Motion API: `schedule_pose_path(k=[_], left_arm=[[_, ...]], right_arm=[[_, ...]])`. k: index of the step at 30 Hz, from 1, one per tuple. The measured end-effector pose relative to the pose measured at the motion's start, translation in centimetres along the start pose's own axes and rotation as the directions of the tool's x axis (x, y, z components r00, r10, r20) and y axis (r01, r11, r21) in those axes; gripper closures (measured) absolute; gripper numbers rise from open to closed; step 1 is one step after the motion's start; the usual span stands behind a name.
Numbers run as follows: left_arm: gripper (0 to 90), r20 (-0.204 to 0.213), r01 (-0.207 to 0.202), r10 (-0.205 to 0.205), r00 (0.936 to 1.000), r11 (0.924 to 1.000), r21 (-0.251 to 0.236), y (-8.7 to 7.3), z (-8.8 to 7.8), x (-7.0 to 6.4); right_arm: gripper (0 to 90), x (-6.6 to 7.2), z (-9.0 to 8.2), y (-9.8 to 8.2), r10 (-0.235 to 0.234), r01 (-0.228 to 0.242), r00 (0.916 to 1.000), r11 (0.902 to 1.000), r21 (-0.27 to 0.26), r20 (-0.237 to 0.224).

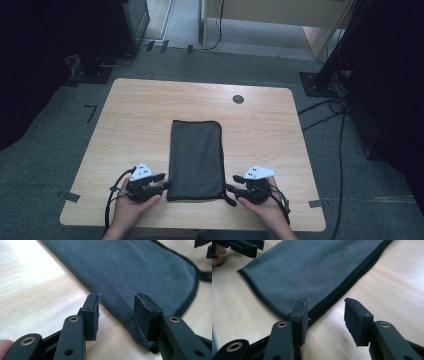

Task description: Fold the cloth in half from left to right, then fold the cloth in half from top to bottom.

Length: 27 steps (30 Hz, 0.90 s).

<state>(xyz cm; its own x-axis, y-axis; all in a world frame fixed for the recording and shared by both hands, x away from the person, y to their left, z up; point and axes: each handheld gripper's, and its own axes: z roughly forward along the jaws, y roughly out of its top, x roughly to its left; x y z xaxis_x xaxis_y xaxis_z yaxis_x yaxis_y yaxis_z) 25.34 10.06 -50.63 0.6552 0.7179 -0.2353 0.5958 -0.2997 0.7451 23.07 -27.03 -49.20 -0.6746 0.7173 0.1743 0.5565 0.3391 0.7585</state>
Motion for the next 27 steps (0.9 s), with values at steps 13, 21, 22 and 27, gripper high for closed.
schedule_pose_path(k=[13, 21, 22, 27], left_arm=[[48.2, -0.090, 0.038, -0.037, 0.9953, 0.9993, 0.006, 5.8, 3.4, 3.7], [48.9, -0.147, 0.118, -0.120, 0.9819, 0.9928, -0.018, 9.2, 6.1, 6.7], [48.8, -0.156, 0.116, -0.117, 0.9808, 0.9931, -0.016, 9.6, 6.5, 7.0], [49.0, -0.197, 0.110, -0.113, 0.9739, 0.9936, -0.025, 11.4, 8.8, 8.1]], right_arm=[[43.7, -5.7, 5.8, 7.0, 0.139, -0.139, 0.9883, 0.9902, -0.006, 0.062], [43.3, -8.2, 7.9, 10.0, 0.184, -0.183, 0.9784, 0.9829, -0.019, 0.094], [43.4, -8.6, 8.2, 10.3, 0.201, -0.201, 0.9748, 0.9795, -0.015, 0.096], [43.1, -10.2, 10.2, 11.3, 0.224, -0.227, 0.9658, 0.9738, 0.009, 0.130]])
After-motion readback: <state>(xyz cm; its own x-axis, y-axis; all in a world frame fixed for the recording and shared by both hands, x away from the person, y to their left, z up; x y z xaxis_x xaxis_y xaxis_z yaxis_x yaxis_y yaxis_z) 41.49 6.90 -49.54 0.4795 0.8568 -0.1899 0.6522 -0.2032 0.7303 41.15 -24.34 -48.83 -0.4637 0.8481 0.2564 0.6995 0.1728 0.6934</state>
